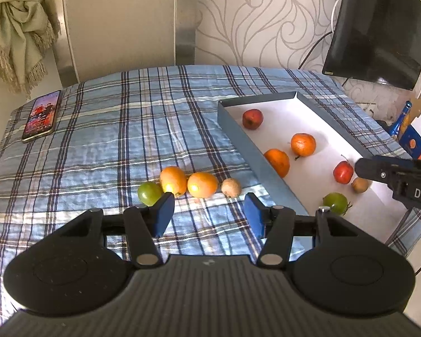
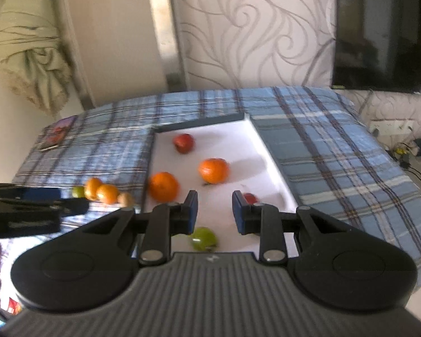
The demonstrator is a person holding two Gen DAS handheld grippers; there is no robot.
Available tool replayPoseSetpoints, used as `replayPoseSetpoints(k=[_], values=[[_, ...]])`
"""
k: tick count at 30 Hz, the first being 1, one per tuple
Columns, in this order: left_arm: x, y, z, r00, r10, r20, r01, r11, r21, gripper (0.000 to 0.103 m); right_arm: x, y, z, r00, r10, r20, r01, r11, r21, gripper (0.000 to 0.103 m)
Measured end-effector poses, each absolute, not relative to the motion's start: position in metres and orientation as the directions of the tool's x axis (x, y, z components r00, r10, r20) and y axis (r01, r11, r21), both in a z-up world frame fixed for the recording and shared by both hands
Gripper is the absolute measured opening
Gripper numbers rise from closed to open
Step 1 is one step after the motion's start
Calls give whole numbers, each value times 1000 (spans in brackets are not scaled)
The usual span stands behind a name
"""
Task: Organize fruits
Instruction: 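Move both open tools back toward the remaining loose fruits beside the box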
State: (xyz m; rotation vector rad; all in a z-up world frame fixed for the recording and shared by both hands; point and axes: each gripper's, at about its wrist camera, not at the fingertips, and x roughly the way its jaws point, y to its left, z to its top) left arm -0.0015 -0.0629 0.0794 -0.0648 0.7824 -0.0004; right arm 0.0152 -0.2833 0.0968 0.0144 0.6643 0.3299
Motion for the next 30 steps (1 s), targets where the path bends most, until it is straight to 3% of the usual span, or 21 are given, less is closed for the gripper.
replayPoseSetpoints(k=[13,30], values=[[2,-27,64,691,-44,-722,-4,998,-65,61,6,-204,97,670,402,-625,-451,888,88,30],[18,14,43,663,-45,-747,0,998,-59,61,21,-155,63,611,354,-708,-434,898,75,30]])
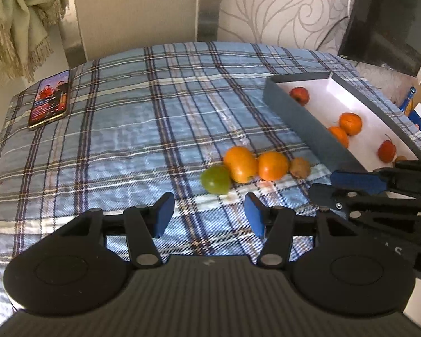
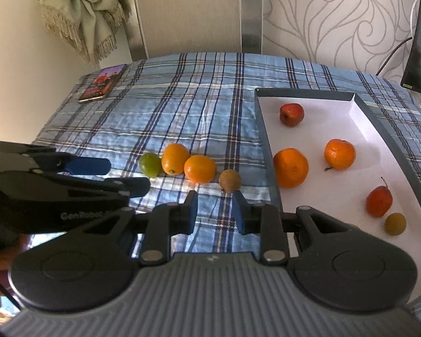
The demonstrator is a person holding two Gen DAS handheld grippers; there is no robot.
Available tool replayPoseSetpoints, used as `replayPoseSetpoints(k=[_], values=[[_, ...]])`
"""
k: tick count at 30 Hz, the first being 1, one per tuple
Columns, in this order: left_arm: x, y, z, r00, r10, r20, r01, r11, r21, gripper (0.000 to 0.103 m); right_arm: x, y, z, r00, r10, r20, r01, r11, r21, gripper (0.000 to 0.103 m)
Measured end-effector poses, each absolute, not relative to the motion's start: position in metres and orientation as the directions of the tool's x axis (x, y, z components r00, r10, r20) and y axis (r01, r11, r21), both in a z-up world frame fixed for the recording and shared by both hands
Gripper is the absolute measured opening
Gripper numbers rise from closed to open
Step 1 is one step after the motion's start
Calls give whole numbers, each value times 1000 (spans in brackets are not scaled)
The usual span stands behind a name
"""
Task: Organize fruits
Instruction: 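Move both open tools back toward the remaining loose fruits beside the box, then close left tool on the green lime while right tool closes on a small brown fruit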
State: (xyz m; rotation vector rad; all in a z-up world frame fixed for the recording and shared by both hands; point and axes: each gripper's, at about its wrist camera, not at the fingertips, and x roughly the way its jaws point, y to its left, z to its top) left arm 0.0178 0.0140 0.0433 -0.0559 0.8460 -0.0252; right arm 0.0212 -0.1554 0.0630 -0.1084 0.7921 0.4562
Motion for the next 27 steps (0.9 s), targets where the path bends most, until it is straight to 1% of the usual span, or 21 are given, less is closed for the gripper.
replayPoseSetpoints(k=[12,13,18,22,27], values=[[25,32,37,659,-46,-750,-8,998,-68,62,41,-144,46,614,295,-732,-400,916,33,30],[25,33,37,661,-47,-749,-6,998,-68,62,42,-143,45,617,287,-733,-397,918,26,29],[25,35,36,663,-50,-747,-4,997,-71,62,47,-136,43,633,270,-725,-407,913,-15,28],[25,34,36,666,-51,-744,-6,997,-73,62,48,-129,40,654,242,-717,-419,905,-77,28],[26,29,37,672,-74,-736,17,996,-85,62,43,-127,37,660,238,-713,-452,883,-123,27]])
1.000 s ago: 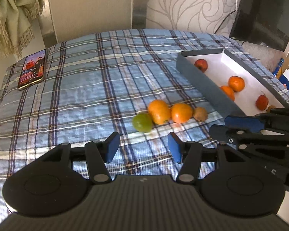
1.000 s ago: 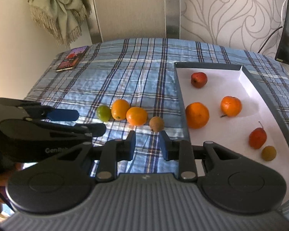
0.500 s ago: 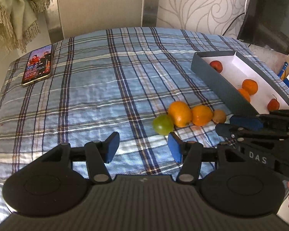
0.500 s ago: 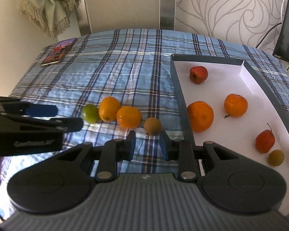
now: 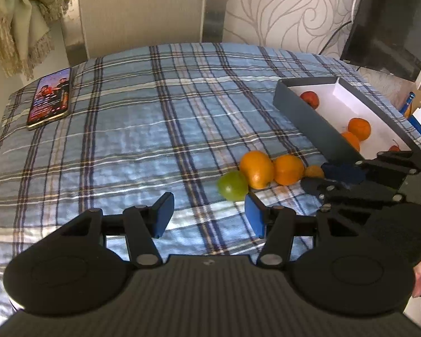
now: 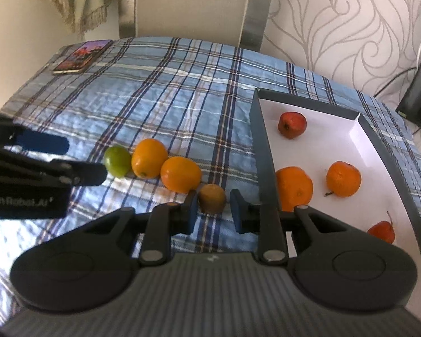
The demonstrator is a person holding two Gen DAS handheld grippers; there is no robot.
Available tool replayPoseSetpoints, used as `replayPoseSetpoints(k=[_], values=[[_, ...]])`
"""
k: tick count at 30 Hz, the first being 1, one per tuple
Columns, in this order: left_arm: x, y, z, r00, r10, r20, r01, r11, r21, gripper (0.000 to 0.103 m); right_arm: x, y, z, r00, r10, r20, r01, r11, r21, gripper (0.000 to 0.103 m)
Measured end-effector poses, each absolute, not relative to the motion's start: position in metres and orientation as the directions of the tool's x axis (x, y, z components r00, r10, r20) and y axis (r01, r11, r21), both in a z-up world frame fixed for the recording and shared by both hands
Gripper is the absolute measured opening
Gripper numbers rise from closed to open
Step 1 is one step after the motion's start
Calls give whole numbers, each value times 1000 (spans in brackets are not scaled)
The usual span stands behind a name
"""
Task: Organize fruits
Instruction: 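Close left tool on the green lime while right tool closes on a small brown fruit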
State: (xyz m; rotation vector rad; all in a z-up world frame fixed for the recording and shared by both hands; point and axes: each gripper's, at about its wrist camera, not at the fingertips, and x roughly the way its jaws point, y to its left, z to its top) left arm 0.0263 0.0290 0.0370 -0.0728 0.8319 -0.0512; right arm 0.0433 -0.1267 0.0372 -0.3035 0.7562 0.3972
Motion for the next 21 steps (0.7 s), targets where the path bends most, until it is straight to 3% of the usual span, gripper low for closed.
replayPoseSetpoints(k=[11,14,21], values=[[45,18,25,676,-84,-732,53,996,-64,59,35,-143,57,641,319,-698,-445,896,1,25],[50,14,21,680,-81,-729,61,997,-53,54,31,-147,62,634,336,-697,-442,897,30,25],[54,11,21,685,-67,-726,45,998,-50,32,29,-150,70,609,364,-705,-441,894,81,25]])
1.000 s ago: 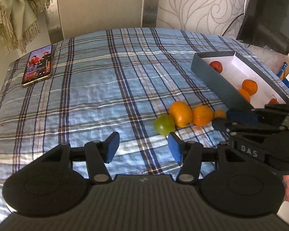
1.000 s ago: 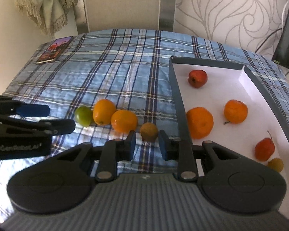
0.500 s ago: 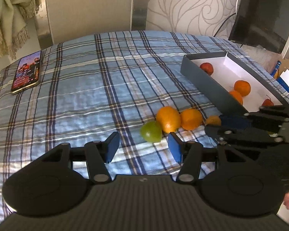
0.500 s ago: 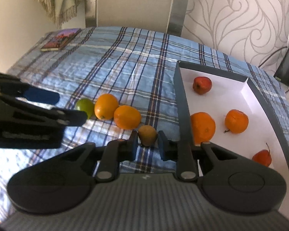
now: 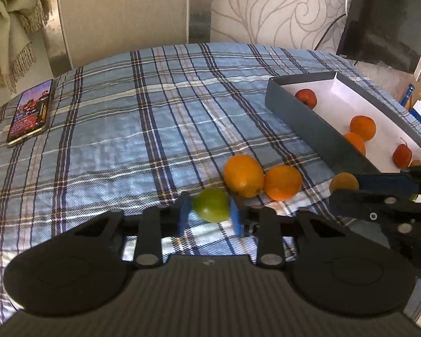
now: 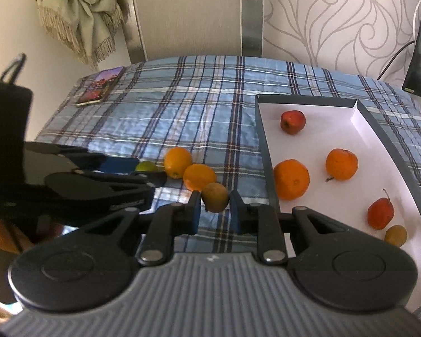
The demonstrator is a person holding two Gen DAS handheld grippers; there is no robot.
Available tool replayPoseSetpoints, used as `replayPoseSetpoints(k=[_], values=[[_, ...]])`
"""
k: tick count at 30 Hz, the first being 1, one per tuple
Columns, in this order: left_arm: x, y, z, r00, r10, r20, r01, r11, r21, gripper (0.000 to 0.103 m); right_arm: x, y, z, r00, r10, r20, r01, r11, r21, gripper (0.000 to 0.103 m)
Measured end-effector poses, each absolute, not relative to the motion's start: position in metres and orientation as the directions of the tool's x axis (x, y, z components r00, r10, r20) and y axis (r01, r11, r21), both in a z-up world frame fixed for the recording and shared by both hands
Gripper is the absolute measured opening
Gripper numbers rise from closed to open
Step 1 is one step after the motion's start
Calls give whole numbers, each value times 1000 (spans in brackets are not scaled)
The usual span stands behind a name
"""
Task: Organize fruits
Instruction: 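Close left tool on the green lime while right tool closes on a small brown fruit, then carry the lime with left tool while right tool carries brown fruit to the box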
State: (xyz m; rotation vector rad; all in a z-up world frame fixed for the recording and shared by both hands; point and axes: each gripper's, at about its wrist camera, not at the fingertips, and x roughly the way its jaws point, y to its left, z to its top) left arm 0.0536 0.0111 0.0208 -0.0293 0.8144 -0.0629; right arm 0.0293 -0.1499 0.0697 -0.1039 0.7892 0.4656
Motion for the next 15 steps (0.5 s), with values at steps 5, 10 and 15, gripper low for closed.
replayPoseSetpoints(k=[5,10,15], values=[[51,10,23,681,-42,-731,13,999,-46,31,22,-150,84,616,391,-683,-459,884,93,25],[47,9,27,679,-4,-734,-14,1000,-18,30,14,-153,95,622,415,-664,-475,874,102,25],[38,5,33,686,22,-727,-27,1000,4,30,7,-158,99,621,431,-655,-485,867,110,25]])
